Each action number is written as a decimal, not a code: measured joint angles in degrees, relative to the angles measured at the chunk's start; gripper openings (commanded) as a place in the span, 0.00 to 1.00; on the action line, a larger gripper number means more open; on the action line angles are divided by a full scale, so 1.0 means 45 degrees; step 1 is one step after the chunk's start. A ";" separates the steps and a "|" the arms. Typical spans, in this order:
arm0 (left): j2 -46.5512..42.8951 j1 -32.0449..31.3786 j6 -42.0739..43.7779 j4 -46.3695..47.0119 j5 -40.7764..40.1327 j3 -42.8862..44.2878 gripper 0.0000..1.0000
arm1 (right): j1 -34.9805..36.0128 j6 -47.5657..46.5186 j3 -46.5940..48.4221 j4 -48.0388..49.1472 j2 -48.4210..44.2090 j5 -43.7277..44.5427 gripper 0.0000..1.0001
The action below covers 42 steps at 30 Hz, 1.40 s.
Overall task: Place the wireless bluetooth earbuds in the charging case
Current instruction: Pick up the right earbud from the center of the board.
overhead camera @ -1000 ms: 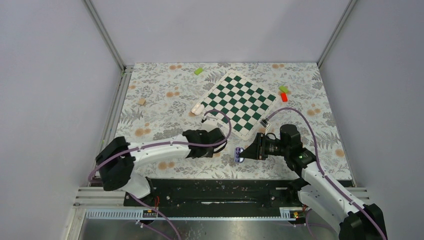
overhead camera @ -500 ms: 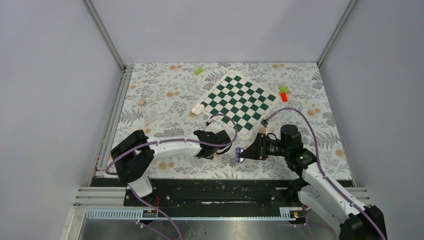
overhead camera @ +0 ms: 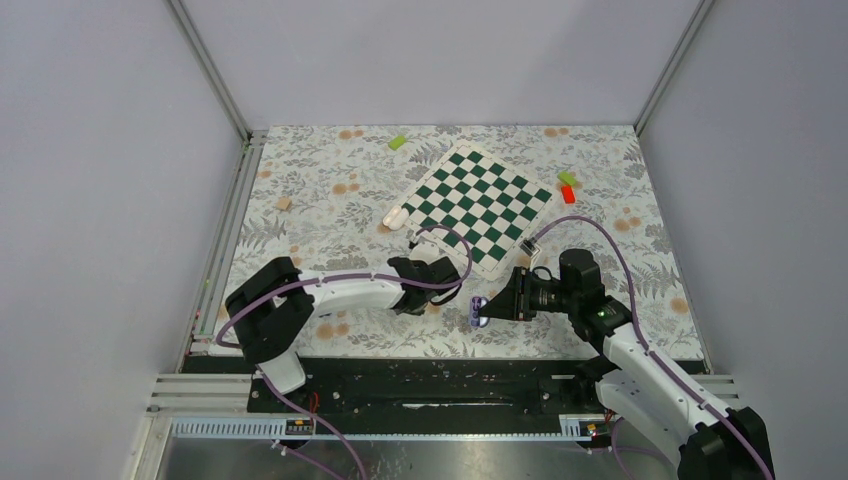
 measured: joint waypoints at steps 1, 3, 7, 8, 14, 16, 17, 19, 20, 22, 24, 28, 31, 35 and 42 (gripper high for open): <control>0.0000 0.0044 0.0005 0.0015 0.0000 0.0000 0.33 | 0.0005 -0.0005 -0.0005 -0.0019 0.0024 -0.0005 0.00; 0.0005 0.0151 0.0010 0.0049 0.0005 0.0000 0.32 | 0.0000 -0.0010 0.0000 -0.0019 0.0044 0.0000 0.00; 0.0073 0.0340 0.0015 0.0146 0.0015 -0.0005 0.32 | 0.0000 -0.0049 0.0000 -0.0019 0.0044 0.0000 0.00; 0.0087 0.0379 0.0015 0.0155 0.0019 -0.0005 0.32 | 0.0000 -0.0053 0.0000 -0.0019 0.0044 0.0000 0.00; 0.0155 0.0529 0.0019 0.0398 0.0087 -0.0010 0.31 | 0.0005 -0.0078 0.0000 -0.0019 0.0044 0.0000 0.00; 0.0160 0.0568 0.0029 0.0452 0.0155 -0.0015 0.29 | 0.0005 -0.0083 0.0000 -0.0019 0.0044 0.0000 0.00; 0.0160 0.0578 0.0029 0.0481 0.0185 -0.0029 0.28 | 0.0000 -0.0083 0.0000 -0.0019 0.0044 0.0005 0.00; 0.0160 0.0578 0.0039 0.0486 0.0272 -0.0049 0.28 | 0.0005 -0.0087 0.0000 -0.0117 0.0044 0.0005 0.00; 0.0160 0.0583 0.0039 0.0510 0.0306 -0.0083 0.28 | 0.0000 -0.0087 0.0000 -0.0160 0.0044 0.0005 0.00; 0.0160 0.0588 0.0029 0.0549 0.0364 -0.0165 0.31 | 0.0000 -0.0087 0.0000 -0.0233 0.0044 0.0010 0.00; 0.0160 0.0588 0.0010 0.0559 0.0408 -0.0248 0.32 | 0.0005 -0.0087 0.0000 -0.0233 0.0044 0.0005 0.00; 0.0063 0.0588 -0.0083 0.0753 0.0466 -0.0476 0.30 | 0.0005 -0.0087 0.0000 -0.0238 0.0044 0.0005 0.00; -0.0345 0.0588 -0.0092 0.1059 0.0602 -0.0918 0.30 | 0.0005 -0.0087 0.0000 -0.0233 0.0044 0.0010 0.00; -0.0631 0.0588 -0.0243 0.1015 0.0627 -0.1093 0.26 | 0.0005 -0.0087 0.0000 -0.0228 0.0117 0.0005 0.00; -0.0631 0.0588 -0.0423 0.0860 0.0607 -0.1093 0.25 | 0.0005 -0.0087 0.0000 -0.0228 0.0185 0.0005 0.00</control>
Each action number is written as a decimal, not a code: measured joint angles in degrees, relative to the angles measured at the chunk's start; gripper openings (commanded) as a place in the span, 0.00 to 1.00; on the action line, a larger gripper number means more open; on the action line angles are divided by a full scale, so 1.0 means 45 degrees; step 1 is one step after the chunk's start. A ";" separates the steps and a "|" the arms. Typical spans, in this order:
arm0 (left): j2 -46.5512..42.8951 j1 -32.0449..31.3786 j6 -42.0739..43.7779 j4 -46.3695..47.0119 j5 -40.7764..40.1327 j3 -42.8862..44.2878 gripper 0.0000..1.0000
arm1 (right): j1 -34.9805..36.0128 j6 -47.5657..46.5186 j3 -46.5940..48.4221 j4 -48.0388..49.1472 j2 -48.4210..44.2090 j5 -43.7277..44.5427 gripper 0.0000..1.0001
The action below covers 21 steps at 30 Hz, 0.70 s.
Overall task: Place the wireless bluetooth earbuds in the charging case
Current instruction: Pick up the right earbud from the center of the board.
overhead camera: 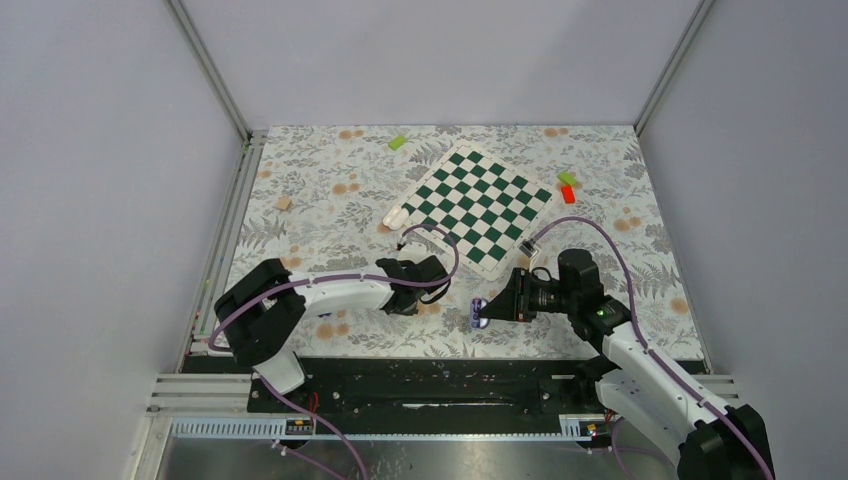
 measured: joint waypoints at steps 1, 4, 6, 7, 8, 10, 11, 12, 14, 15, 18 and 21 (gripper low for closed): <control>0.0000 0.0000 -0.0024 -0.0029 -0.0005 0.0000 0.29 | -0.0005 0.0000 0.0000 0.0000 0.0000 0.0000 0.00; 0.0000 -0.0005 -0.0170 -0.0223 -0.0083 0.0000 0.38 | 0.0000 0.0000 0.0000 0.0000 -0.0005 0.0000 0.00; -0.0078 -0.0044 -0.0233 -0.0374 -0.0155 0.0000 0.39 | -0.0005 0.0000 0.0000 0.0000 -0.0024 0.0005 0.00; -0.0189 -0.0087 -0.0277 -0.0457 -0.0194 0.0000 0.39 | -0.0005 0.0000 0.0000 0.0000 -0.0029 0.0005 0.00; -0.0374 -0.0151 -0.0306 -0.0529 -0.0253 -0.0005 0.39 | 0.0000 0.0000 0.0000 0.0000 -0.0029 0.0000 0.00; -0.0816 -0.0291 -0.0335 -0.0568 -0.0335 -0.0005 0.35 | 0.0000 0.0000 0.0000 0.0000 -0.0024 0.0000 0.00; -0.1073 -0.0364 -0.0340 -0.0578 -0.0374 -0.0005 0.33 | -0.0005 0.0005 0.0000 0.0000 -0.0019 -0.0005 0.00; -0.1268 -0.0408 -0.0350 -0.0588 -0.0398 -0.0005 0.31 | 0.0000 0.0005 0.0000 0.0010 -0.0019 0.0000 0.00; -0.1418 -0.0505 -0.0359 -0.0588 -0.0427 -0.0005 0.30 | 0.0000 0.0010 0.0000 0.0049 -0.0010 -0.0005 0.00; -0.1409 -0.0539 -0.0345 -0.0583 -0.0437 -0.0005 0.30 | 0.0000 0.0010 0.0000 0.0078 -0.0005 0.0000 0.00; -0.1127 -0.0680 -0.0306 -0.0597 -0.0437 -0.0005 0.28 | 0.0000 0.0010 0.0000 0.0141 0.0015 -0.0005 0.00; -0.0622 -0.0767 -0.0248 -0.0602 -0.0432 -0.0005 0.28 | 0.0000 0.0010 0.0000 0.0141 0.0015 -0.0005 0.00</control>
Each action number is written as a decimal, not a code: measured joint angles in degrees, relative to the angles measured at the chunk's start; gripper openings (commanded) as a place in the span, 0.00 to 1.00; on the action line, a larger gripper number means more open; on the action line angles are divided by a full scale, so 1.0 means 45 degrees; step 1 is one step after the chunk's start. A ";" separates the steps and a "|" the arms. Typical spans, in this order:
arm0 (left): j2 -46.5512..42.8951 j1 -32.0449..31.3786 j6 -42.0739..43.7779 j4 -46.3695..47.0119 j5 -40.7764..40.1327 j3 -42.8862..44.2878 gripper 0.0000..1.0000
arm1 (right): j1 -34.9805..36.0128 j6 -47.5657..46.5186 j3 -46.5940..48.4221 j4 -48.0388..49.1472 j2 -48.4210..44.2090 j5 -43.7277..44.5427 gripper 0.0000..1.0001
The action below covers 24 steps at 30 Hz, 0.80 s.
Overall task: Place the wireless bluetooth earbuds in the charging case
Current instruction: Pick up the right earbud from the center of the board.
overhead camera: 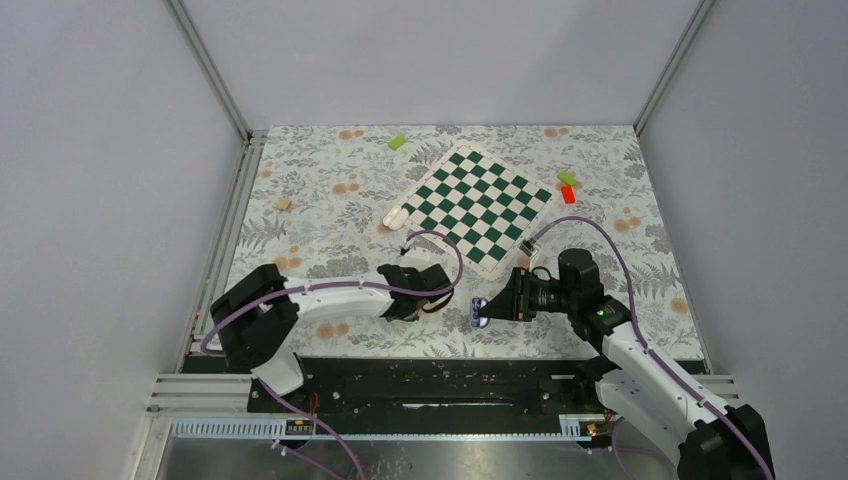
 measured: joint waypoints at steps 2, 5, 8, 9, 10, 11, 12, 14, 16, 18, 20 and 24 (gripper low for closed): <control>0.0267 -0.0034 0.0015 0.0000 0.0000 0.0000 0.28 | -0.0005 0.0000 0.0000 -0.0010 0.0000 0.0000 0.00; 0.0525 -0.0044 0.0024 0.0000 -0.0039 0.0000 0.28 | 0.0000 0.0000 0.0000 -0.0015 -0.0005 0.0000 0.00; 0.0782 -0.0044 0.0019 0.0015 -0.0087 0.0005 0.28 | 0.0000 -0.0005 0.0000 -0.0015 -0.0005 0.0000 0.00; 0.0865 -0.0044 0.0024 -0.0005 -0.0160 0.0019 0.28 | 0.0000 -0.0005 0.0000 -0.0015 -0.0005 0.0000 0.00; 0.0884 -0.0049 0.0024 0.0019 -0.0180 0.0044 0.28 | 0.0000 -0.0005 0.0000 -0.0015 -0.0005 0.0000 0.00; 0.0908 -0.0044 0.0029 0.0015 -0.0199 0.0073 0.27 | 0.0000 -0.0005 0.0000 -0.0015 -0.0005 0.0000 0.00; 0.0942 -0.0049 0.0029 0.0015 -0.0233 0.0092 0.27 | 0.0000 -0.0010 0.0000 -0.0015 0.0000 0.0000 0.00; 0.1001 -0.0044 0.0034 0.0005 -0.0301 0.0141 0.27 | 0.0000 -0.0010 0.0000 -0.0015 0.0000 0.0000 0.00; 0.1064 -0.0044 0.0053 0.0024 -0.0403 0.0189 0.27 | -0.0005 -0.0010 0.0000 -0.0015 0.0015 0.0000 0.00; 0.1107 -0.0049 0.0063 0.0019 -0.0461 0.0219 0.27 | -0.0005 -0.0010 0.0000 -0.0015 0.0049 0.0000 0.00; 0.1195 -0.0049 0.0112 0.0010 -0.0549 0.0291 0.27 | -0.0005 -0.0010 0.0000 -0.0015 0.0087 0.0000 0.00; 0.1409 -0.0044 0.0306 0.0024 -0.0748 0.0466 0.24 | 0.0000 -0.0010 0.0000 -0.0015 0.0112 0.0000 0.00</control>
